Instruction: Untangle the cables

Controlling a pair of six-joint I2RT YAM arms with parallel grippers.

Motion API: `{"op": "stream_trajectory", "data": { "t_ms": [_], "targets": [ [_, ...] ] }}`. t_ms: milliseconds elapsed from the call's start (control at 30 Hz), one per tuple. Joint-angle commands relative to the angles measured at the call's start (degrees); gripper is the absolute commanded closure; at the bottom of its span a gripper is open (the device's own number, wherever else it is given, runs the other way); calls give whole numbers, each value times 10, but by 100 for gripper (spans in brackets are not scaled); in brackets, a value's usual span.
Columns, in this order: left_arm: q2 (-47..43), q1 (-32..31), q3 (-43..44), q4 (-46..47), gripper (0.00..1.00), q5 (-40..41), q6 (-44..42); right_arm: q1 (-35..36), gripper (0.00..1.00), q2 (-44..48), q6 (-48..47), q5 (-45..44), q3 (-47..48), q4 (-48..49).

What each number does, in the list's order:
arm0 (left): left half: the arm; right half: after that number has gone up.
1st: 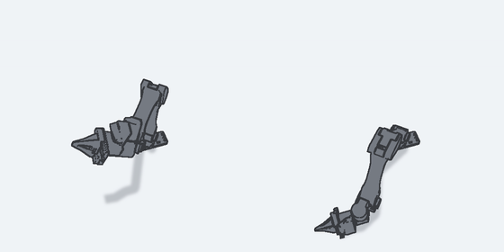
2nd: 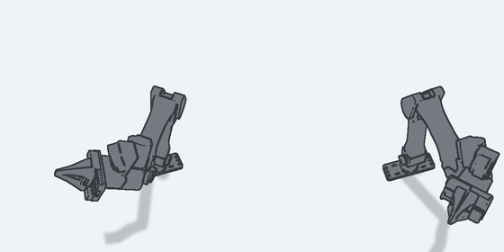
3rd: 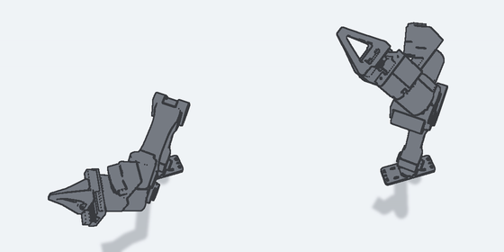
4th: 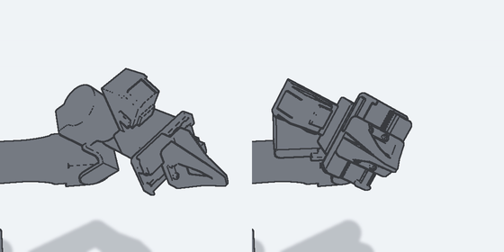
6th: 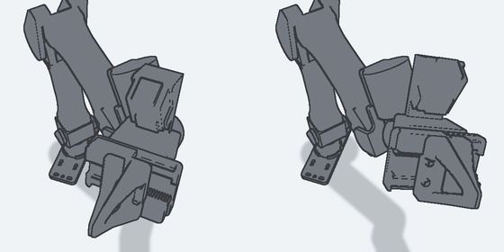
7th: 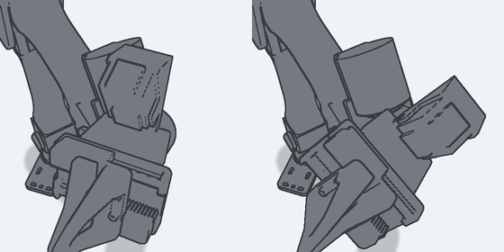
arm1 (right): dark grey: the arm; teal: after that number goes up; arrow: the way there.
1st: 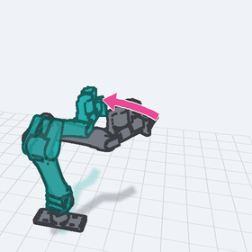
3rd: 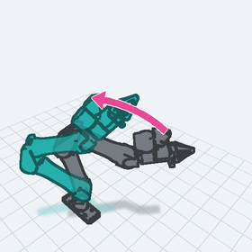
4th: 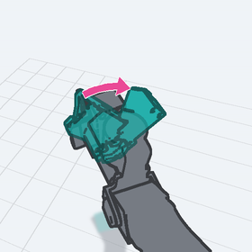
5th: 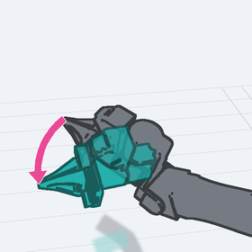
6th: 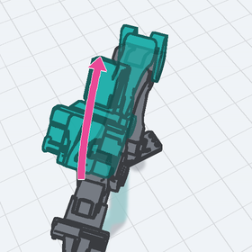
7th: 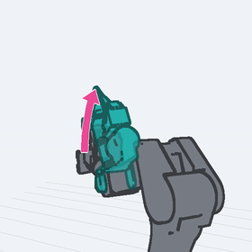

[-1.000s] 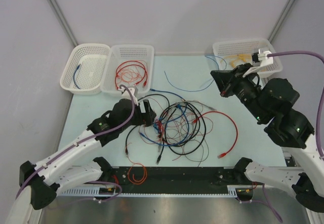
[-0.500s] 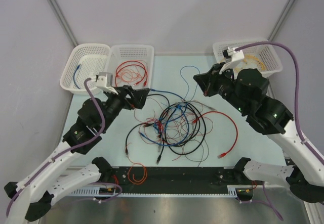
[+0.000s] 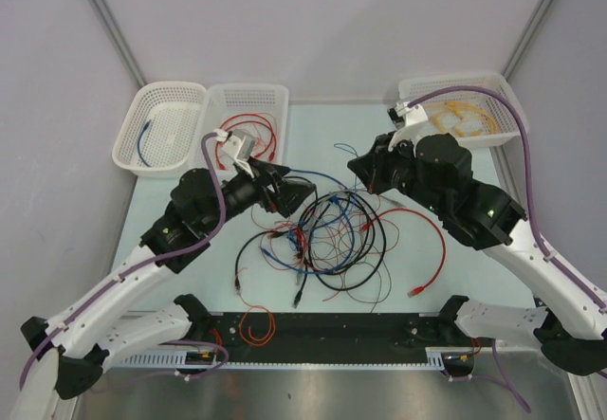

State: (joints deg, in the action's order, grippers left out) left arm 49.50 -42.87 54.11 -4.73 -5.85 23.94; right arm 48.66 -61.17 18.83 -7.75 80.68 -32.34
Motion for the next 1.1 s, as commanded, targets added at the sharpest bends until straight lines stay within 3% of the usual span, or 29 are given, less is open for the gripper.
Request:
{"op": "stream_trajectory", "data": {
  "t_ms": [0, 267, 533, 767, 800, 867, 1067],
  "targets": [
    [7, 2, -9, 71, 1, -115, 9, 12, 100, 3, 6, 12, 0, 11],
    [11, -15, -79, 216, 0, -193, 51, 15, 100, 5, 24, 20, -1, 22],
    [61, -67, -79, 237, 1, -168, 36, 17, 100, -4, 40, 27, -5, 25],
    [111, -71, -73, 257, 1, -146, 37, 31, 100, -7, 60, 40, -11, 42],
    [121, -71, -72, 262, 8, -145, 36, 32, 100, -7, 60, 41, -13, 43],
    [131, -71, -69, 261, 10, -126, 34, 35, 100, -4, 63, 48, -12, 48],
    [137, -71, -72, 236, 3, -53, 30, 42, 100, 5, 74, 55, -12, 55]
  ]
}}
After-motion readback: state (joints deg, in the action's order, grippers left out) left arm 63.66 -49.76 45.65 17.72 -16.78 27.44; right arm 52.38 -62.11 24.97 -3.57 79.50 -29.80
